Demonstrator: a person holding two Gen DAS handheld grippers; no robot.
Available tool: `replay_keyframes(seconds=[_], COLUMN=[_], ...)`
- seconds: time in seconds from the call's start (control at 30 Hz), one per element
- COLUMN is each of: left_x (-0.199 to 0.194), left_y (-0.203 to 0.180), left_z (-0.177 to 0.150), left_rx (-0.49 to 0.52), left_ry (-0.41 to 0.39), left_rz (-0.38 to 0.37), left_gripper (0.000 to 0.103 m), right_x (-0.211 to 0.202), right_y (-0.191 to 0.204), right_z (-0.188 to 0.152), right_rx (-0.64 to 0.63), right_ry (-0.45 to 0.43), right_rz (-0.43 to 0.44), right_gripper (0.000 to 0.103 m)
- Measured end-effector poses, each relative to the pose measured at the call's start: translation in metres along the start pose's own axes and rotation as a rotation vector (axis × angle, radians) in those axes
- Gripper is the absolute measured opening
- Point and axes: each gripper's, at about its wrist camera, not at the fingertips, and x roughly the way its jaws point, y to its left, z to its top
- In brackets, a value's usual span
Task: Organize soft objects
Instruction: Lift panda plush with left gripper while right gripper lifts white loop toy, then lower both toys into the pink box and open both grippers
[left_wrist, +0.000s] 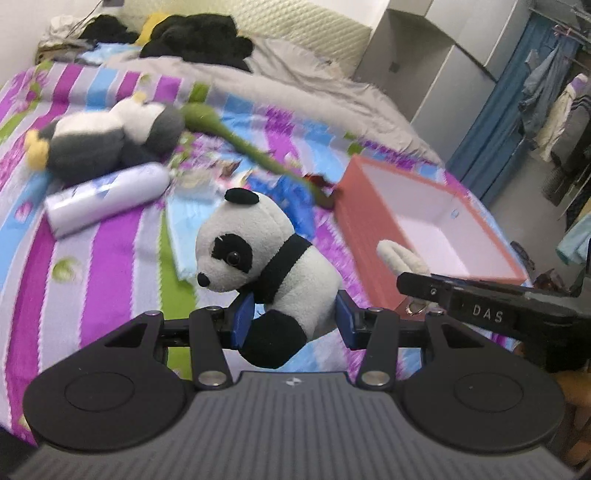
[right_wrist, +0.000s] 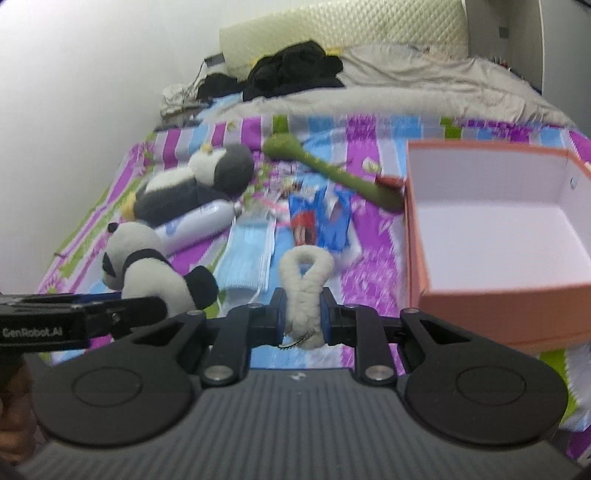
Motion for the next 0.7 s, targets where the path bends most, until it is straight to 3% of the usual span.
replay_keyframes(seconds=[0.37, 0.7], left_x=[0.026, 0.109], left_y=[-0.074, -0.147], left_z=[0.069, 0.118], left_rx=[0.087, 0.137], left_ry=[-0.05, -0.017], left_rz=[-0.066, -0.138], left_gripper=[0.053, 0.053], right_x=[-0.025, -0.019], right_y=[-0.046, -0.13], right_z=[0.058, 0.091], right_rx=[0.021, 0.087], right_ry=[-0.098, -0.126], right_rz=[-0.038, -0.161], right_gripper=[0.022, 0.023])
